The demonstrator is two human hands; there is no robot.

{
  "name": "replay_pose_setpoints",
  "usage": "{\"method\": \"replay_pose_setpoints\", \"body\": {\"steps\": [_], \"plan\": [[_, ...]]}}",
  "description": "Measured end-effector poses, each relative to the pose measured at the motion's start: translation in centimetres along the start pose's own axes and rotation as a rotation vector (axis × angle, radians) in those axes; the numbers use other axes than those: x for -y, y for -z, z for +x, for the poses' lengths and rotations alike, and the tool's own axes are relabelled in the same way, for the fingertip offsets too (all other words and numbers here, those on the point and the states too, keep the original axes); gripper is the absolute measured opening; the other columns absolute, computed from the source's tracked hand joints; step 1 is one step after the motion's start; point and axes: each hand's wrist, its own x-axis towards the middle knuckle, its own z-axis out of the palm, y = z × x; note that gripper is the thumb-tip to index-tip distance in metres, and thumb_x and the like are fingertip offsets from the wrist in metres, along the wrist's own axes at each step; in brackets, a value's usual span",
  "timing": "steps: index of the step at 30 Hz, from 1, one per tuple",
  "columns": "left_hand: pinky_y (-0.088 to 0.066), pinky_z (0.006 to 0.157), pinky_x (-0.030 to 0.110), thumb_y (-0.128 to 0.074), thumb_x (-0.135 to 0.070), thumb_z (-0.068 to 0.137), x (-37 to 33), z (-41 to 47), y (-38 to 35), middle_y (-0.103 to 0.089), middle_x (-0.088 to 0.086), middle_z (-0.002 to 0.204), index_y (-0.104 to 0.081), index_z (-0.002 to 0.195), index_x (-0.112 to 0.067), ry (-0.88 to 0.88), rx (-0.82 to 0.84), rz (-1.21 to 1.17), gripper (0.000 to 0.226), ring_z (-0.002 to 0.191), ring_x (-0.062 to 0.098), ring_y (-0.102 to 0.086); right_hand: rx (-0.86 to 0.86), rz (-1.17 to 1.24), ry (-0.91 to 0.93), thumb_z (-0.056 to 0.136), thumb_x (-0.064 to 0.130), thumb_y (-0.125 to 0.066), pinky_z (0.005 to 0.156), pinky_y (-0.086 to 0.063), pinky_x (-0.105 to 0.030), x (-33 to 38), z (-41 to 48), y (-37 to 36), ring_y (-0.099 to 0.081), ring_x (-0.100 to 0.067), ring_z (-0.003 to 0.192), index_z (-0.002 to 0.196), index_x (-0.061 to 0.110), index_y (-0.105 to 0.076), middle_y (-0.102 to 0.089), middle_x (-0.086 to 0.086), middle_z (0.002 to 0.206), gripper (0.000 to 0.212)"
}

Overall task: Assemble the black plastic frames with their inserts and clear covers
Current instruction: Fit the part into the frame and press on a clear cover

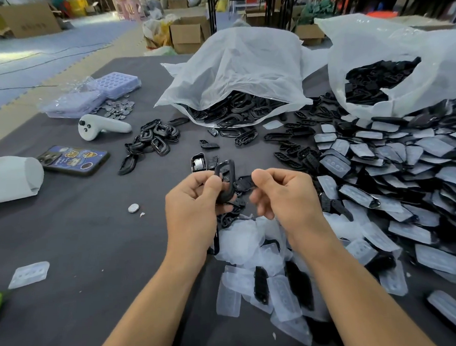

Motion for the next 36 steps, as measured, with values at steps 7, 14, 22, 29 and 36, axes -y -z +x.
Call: {"method": "replay_pose_setpoints", "body": {"steps": [7,14,22,29,36], "plan": [[-0.063,0.068,0.028,-0.058,0.004,0.100,-0.1,0.6,-0.1,-0.081,0.010,0.092,-0.082,0.093,-0.016,0.132,0.168,-0.072,0.032,0.084,0.020,-0.077,-0.006,0.139,-0.035,0.090,0.012,-0.078,0.040,-0.041,-0.023,0.1,0.2,0.7,-0.059,-0.017,0.044,0.066,0.014,-0.072,-0.070,-0.012,0.063,0.024],[-0.062,0.069,0.026,-0.056,0.007,0.099,0.0,1.0,-0.1,-0.081,0.011,0.097,-0.082,0.099,-0.017,0.169,0.240,-0.063,0.035,0.088,0.019,-0.078,-0.055,0.052,-0.009,0.091,0.000,-0.069,0.043,-0.045,-0.023,0.0,0.4,0.8,-0.062,-0.018,0.049,0.079,0.008,-0.075,-0.073,-0.011,0.066,0.016],[-0.063,0.069,0.026,-0.070,0.007,0.092,0.4,1.0,0.0,-0.081,0.011,0.091,-0.077,0.104,-0.009,0.182,0.206,-0.121,0.021,0.081,0.015,-0.077,-0.126,0.265,-0.136,0.092,0.001,-0.062,0.041,-0.041,-0.023,0.9,0.5,1.2,-0.063,-0.017,0.048,0.075,0.010,-0.064,-0.073,-0.014,0.069,0.019],[-0.062,0.066,0.027,-0.064,0.000,0.095,-0.1,0.9,-0.1,-0.077,0.003,0.083,-0.066,0.099,-0.007,0.309,0.228,-0.373,0.008,0.073,0.012,-0.075,-0.092,0.346,-0.140,0.095,-0.004,-0.061,0.053,-0.057,-0.022,1.0,0.1,0.7,-0.070,-0.018,0.057,0.083,0.011,-0.063,-0.076,-0.013,0.075,0.019],[-0.059,0.070,0.018,-0.078,-0.030,0.068,-0.6,0.5,0.1,-0.080,0.003,0.089,-0.082,0.078,-0.022,0.253,0.231,-0.281,0.014,0.078,0.011,-0.075,0.148,0.363,-0.168,0.090,-0.008,-0.066,0.064,-0.056,-0.025,1.0,-0.1,0.4,-0.066,-0.018,0.060,0.075,0.016,-0.075,-0.069,-0.011,0.075,0.029]]}}
